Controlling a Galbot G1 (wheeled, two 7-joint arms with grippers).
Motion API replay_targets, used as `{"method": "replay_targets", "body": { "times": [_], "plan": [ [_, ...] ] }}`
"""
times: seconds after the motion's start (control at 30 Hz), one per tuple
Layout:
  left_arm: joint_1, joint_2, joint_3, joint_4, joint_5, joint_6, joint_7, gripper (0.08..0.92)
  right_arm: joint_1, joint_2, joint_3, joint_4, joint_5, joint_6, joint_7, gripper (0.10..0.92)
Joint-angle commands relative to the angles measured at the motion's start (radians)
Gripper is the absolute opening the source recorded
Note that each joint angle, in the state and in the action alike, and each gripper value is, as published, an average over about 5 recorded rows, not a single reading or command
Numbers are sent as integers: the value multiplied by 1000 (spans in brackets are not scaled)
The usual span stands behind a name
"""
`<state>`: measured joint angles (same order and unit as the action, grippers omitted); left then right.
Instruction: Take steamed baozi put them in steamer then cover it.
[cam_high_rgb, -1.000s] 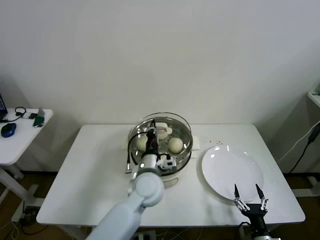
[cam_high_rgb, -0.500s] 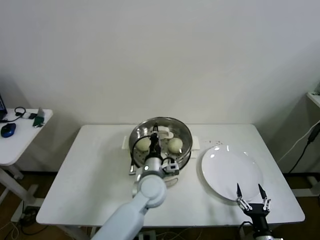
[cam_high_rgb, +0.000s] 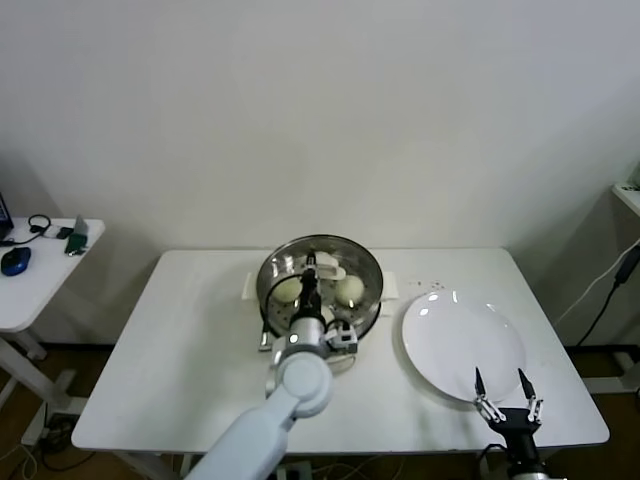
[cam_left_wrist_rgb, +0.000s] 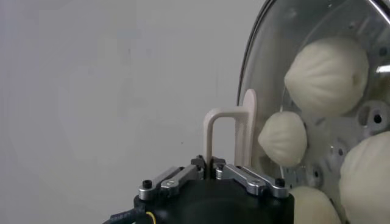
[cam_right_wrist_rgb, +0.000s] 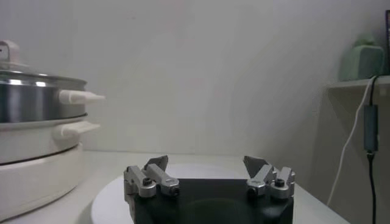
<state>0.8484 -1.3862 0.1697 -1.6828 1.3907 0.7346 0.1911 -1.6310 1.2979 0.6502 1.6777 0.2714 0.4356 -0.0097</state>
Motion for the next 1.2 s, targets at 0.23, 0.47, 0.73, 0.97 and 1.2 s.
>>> {"method": "replay_targets", "body": {
  "times": [0.23, 0.47, 0.73, 0.97, 1.2],
  "plan": [
    [4, 34, 25, -55, -40, 19, 45, 271, 5, 0, -2, 3, -2, -10, -1, 823],
    [13, 94, 51, -178, -125, 39, 55, 478, 11, -1, -4, 2, -2, -23, -1, 823],
    [45, 229, 45, -360, -307, 45, 36, 704, 18, -5, -15, 12, 18, -61, 31, 823],
    [223, 271, -151, -471, -610, -106, -153, 820, 18, -12, -26, 35, 36, -92, 38, 823],
    [508, 236, -498, -541, -994, -421, -345, 823, 19, -5, -35, 29, 21, -96, 41, 823]
  ]
}}
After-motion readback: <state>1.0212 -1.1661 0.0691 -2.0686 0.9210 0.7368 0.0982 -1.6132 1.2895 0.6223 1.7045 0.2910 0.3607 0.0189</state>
